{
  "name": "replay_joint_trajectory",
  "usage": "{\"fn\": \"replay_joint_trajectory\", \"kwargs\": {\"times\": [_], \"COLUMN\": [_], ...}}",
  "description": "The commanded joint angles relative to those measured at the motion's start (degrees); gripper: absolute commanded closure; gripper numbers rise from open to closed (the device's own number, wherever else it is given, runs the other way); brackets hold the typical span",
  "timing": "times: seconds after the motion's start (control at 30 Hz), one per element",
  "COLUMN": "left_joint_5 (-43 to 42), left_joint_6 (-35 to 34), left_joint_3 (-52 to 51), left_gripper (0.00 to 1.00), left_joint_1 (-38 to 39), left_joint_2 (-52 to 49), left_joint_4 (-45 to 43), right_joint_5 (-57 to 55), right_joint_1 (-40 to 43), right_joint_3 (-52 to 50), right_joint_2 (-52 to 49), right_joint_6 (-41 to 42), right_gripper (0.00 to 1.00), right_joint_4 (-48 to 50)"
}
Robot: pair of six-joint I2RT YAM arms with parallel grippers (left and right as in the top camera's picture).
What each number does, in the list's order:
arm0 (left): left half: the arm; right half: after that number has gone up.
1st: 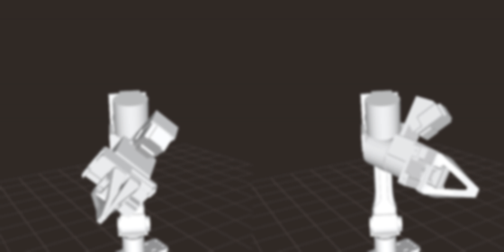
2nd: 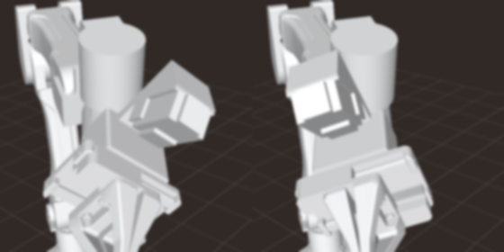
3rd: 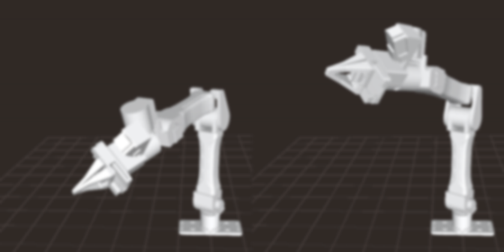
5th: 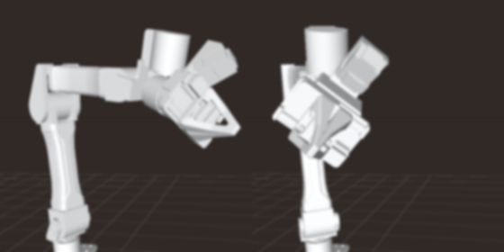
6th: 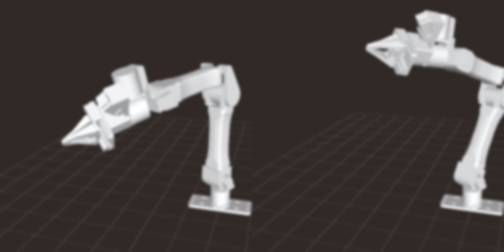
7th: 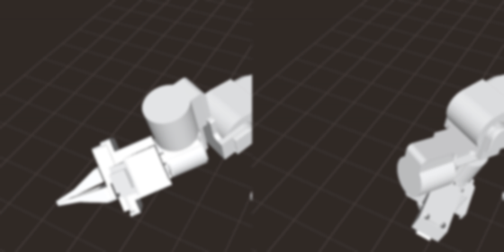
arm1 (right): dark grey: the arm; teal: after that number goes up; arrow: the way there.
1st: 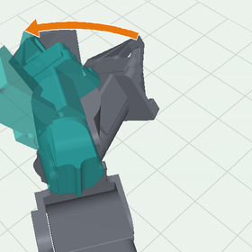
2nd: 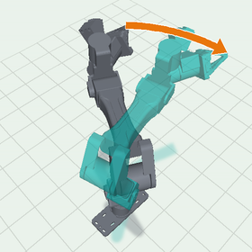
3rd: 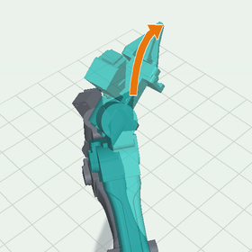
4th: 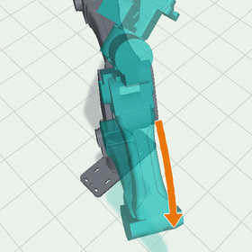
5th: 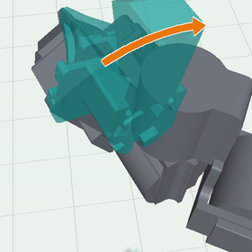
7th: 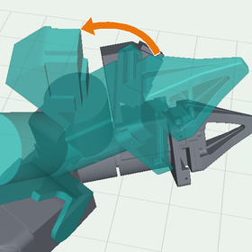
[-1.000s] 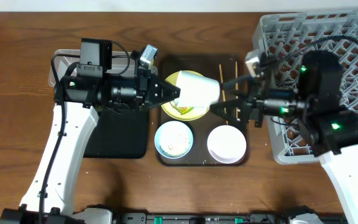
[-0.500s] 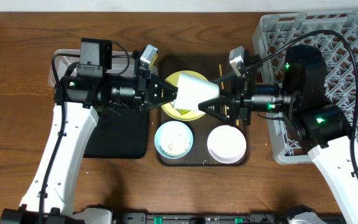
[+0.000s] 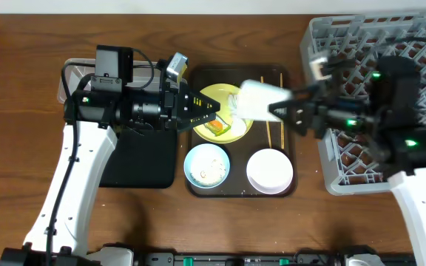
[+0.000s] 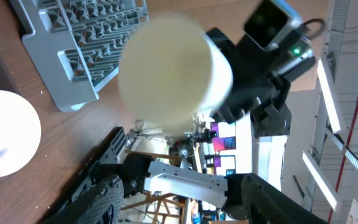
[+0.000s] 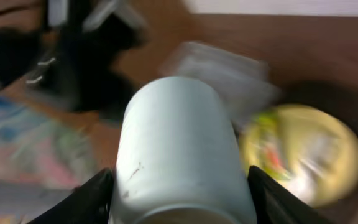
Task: Sort waste into correct bins and load items into the dishwasher rack
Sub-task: 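Carry the white cup with the right gripper into the grey rack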
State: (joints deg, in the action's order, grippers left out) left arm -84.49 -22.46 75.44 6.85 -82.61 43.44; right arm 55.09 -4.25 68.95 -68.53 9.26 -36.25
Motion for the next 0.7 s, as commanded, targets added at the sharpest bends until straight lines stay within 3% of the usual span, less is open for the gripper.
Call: {"fn": "replay_joint_trajectory", "kwargs": {"times": [0.0, 0.2, 0.37, 0.67], "left_joint_5": [0.1, 1.7, 3.6, 4.2], "left_joint_6": [0.4, 0.4, 0.3, 0.3], "left_joint_3": [0.7, 0.7, 0.7, 0.7], "left_gripper": [0.34, 0.32, 0.31, 0.3], "left_joint_1": [-0.2, -0.2, -0.1, -0.1], "left_joint_2": [0.1, 0.1, 0.1, 0.1], "left_joint_4": [-0.1, 0.0, 0.0, 0.2], "right_joint_5": [-11.6, -39.6, -59.6, -60.5], "right_joint_1": [6.0, 15.3, 16.8, 15.4], "right_joint_3": [1.2, 1.6, 1.6, 1.6], "right_joint_2": [3.9, 7.3, 6.1, -4.0], "right_joint_6": [0.6, 4.5, 8.5, 10.0], "right_gripper": [0.53, 0.53, 0.53, 0.54], "right_joint_4": [-4.9, -19.2, -24.8, -28.3]}}
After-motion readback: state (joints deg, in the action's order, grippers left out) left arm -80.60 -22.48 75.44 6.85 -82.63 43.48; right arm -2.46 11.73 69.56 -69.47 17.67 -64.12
